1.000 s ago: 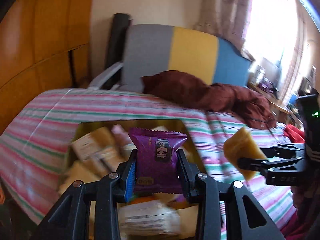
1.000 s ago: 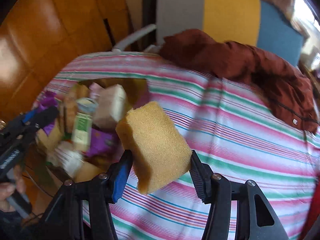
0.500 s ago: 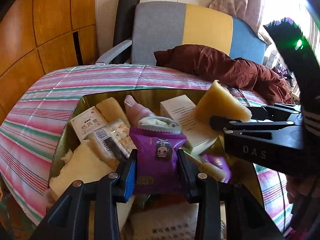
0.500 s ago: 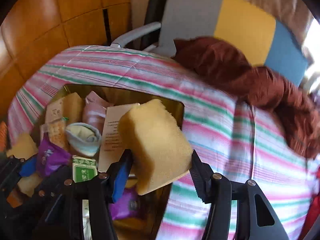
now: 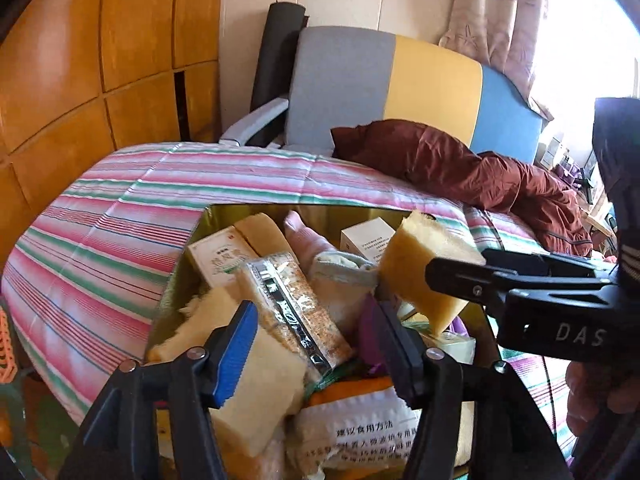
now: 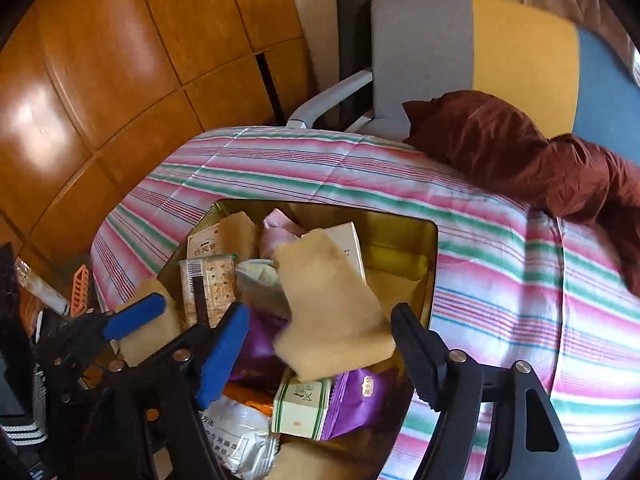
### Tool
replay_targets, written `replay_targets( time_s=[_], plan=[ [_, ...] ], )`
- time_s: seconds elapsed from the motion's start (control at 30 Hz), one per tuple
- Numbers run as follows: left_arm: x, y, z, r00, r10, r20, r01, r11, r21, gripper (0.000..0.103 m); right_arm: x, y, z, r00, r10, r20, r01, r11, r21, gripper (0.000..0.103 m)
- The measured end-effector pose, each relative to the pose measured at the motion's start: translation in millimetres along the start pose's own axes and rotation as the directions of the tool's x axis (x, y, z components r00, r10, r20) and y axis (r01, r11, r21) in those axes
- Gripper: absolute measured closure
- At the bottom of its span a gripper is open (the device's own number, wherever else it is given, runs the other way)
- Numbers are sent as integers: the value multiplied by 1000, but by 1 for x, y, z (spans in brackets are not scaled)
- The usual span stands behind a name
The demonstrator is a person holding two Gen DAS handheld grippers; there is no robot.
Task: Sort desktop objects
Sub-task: 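Open both tools to drop packet and sponge into the tray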
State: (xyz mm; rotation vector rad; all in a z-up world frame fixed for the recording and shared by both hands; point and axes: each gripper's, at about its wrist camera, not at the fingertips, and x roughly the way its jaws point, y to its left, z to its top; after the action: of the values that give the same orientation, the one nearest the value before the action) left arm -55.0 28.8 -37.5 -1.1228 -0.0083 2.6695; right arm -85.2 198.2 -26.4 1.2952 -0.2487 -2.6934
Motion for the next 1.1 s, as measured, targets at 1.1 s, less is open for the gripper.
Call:
replay_targets(
  time_s=[1.1],
  plan=[
    [-91,-19,0,947,257,192,-261,965,-4,32,-50,18,-83,988,-123,94,126,992,-26,14]
  ],
)
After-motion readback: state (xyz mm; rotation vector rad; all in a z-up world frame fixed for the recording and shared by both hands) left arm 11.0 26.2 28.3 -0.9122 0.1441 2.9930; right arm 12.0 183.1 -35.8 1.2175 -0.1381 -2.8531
